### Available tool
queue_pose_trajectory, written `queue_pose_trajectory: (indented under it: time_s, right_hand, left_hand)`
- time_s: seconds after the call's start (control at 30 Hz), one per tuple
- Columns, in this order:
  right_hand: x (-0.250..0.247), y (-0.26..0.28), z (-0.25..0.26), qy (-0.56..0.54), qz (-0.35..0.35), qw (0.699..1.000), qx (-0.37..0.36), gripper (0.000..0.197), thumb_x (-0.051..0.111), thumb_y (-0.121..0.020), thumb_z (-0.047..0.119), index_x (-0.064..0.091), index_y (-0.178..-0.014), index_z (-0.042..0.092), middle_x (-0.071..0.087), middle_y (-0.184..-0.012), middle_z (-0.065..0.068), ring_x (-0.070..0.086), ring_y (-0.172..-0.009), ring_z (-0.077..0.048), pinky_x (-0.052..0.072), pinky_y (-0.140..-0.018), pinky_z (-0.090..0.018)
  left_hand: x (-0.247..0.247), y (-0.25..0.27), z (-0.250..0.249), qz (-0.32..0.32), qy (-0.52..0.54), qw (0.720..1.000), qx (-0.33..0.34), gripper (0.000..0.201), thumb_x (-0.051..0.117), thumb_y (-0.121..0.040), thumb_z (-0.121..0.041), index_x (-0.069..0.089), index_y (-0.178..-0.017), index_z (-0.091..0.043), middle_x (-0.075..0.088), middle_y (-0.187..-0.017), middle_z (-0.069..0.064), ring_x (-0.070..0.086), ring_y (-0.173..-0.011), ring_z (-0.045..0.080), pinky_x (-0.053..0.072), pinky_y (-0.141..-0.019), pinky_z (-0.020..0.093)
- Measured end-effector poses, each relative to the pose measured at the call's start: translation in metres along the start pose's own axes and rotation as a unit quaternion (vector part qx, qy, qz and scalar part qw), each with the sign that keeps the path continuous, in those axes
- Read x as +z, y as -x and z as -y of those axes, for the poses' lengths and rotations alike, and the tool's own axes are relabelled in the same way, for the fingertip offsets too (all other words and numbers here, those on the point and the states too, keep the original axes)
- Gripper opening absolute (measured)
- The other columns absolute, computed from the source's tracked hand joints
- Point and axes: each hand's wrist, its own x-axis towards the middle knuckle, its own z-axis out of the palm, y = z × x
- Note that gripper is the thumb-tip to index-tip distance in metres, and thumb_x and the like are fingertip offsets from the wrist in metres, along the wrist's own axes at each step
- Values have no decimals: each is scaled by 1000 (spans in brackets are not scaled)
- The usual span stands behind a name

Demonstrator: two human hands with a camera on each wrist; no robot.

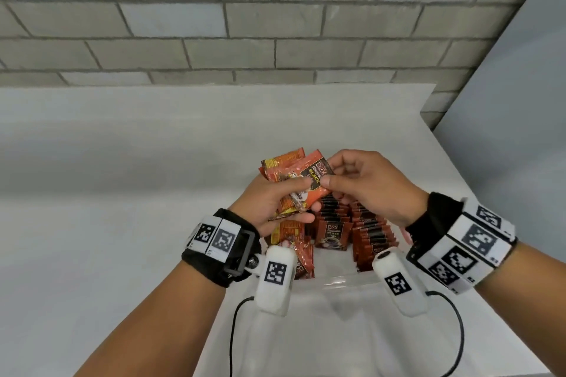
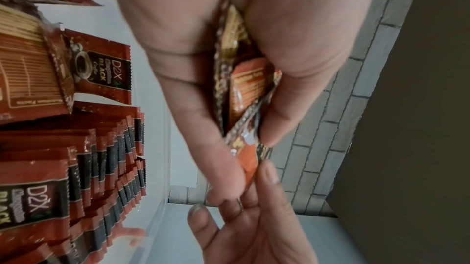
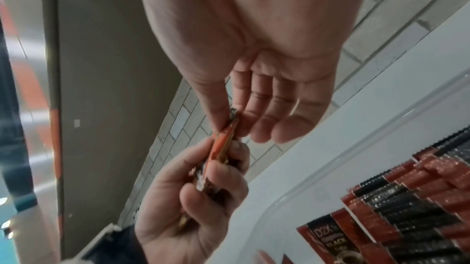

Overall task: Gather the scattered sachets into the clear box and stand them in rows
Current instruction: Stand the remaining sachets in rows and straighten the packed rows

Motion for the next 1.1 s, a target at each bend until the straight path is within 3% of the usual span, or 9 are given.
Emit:
queue_pose_trajectory:
  time_s: [0.17,0.3,0.4,0.47,0.6,0.73,1.1]
  right_hand:
    - [-12,-2,0,-27,-8,1000,-2,2,69,-84,12,68,-86,12,65,-67,0,58,-57,-11,52,-60,-24]
    - [-23,-6,-6,37,9,999,-16,4,72,-82,19,71,-84,16,67,-70,-1,60,-60,-15,52,-68,-30]
    - [-34,-10,-11,82,-2,997,-12,2,71,-83,20,69,-83,20,65,-68,6,59,-58,-11,47,-64,-25]
    - [-41,-11,-14,145,21,989,0,4,71,-84,23,69,-86,20,67,-75,3,60,-62,-9,46,-64,-22]
    - [-33,-9,-22,285,156,945,38,3,67,-88,27,64,-87,28,64,-80,10,57,-68,0,39,-63,-14]
    - [-14,-13,-28,388,223,893,47,4,65,-89,26,61,-88,25,59,-79,13,51,-68,0,36,-61,-15]
    - [7,-30,-36,502,232,831,50,16,70,-84,26,57,-74,25,53,-70,14,48,-64,-1,34,-56,-16]
  left_hand:
    - [1,-3,1,5,-4,1000,0,39,67,-73,-14,63,-111,-6,70,-84,17,70,-66,24,57,-48,27]
    - [-1,-4,7,-1,-26,1000,2,37,68,-75,-21,65,-110,-10,71,-93,16,70,-73,25,58,-52,27]
    - [-3,-8,9,-52,-21,998,2,35,66,-75,-34,64,-103,-12,71,-86,9,67,-68,21,57,-55,29]
    - [-10,-11,7,-112,17,994,-4,30,66,-80,-35,62,-99,-12,68,-80,10,65,-60,20,57,-51,29]
    - [-24,-11,1,-155,31,987,-1,14,60,-92,-24,60,-98,-11,66,-74,9,64,-56,21,56,-48,28]
    - [-28,-9,-3,-144,34,989,11,12,59,-93,-21,60,-99,-10,66,-75,10,63,-58,23,56,-48,28]
    - [-29,-11,-1,-126,29,992,13,15,60,-93,-22,59,-104,-12,67,-79,10,64,-60,22,54,-48,29]
